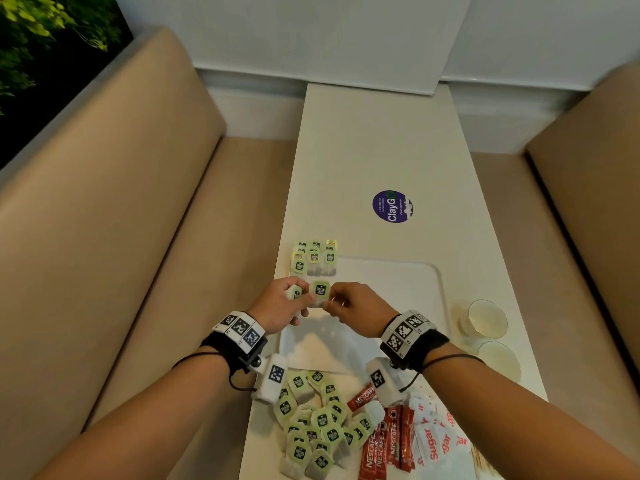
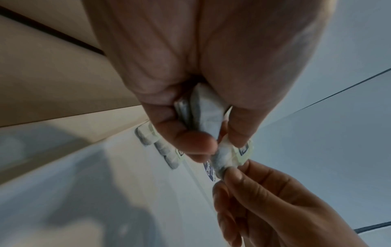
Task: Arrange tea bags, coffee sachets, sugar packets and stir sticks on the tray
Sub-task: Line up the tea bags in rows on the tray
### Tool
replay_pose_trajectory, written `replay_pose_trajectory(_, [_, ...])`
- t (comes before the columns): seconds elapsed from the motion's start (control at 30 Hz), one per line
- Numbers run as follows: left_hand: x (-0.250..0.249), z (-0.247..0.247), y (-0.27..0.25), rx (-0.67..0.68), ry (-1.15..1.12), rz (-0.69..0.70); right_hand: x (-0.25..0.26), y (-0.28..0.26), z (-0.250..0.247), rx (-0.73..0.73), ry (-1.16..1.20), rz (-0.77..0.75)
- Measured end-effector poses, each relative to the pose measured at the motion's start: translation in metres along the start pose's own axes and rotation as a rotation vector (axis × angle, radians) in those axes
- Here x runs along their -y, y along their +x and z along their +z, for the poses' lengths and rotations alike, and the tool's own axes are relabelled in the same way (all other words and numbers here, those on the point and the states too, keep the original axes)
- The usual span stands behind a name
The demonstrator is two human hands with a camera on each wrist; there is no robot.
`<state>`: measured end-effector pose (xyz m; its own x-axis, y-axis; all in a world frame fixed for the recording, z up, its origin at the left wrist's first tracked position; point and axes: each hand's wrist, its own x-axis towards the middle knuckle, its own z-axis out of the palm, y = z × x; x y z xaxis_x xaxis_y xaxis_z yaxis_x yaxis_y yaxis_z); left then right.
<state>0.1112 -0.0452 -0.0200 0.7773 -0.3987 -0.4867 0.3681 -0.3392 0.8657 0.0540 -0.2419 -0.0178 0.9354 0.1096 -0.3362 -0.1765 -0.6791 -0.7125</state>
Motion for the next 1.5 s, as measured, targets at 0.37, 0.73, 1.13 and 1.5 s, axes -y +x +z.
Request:
replay_pose_trajectory(0.37, [0.018, -0.021, 0.032, 0.027, -0.213, -0.239, -0.036, 0.072, 0.02, -0.08, -0.065, 0.33])
replay_pose_trajectory(0.73, [0.029, -0.02, 0.06, 0.032, -0.165, -0.25, -0.033, 0.108, 0.034, -0.009, -0.147, 0.385])
replay_pose_trajectory(1.13, [0.026, -0.009, 0.071, -0.052, -0.094, -0.25, -0.022, 0.119, 0.029, -0.017, -0.172, 0.406])
replay_pose_trajectory(1.5, [0.033, -0.009, 0.066, -0.036, -0.315, -0.205, -0.018, 0.094, 0.027, -0.07, 0.007, 0.282])
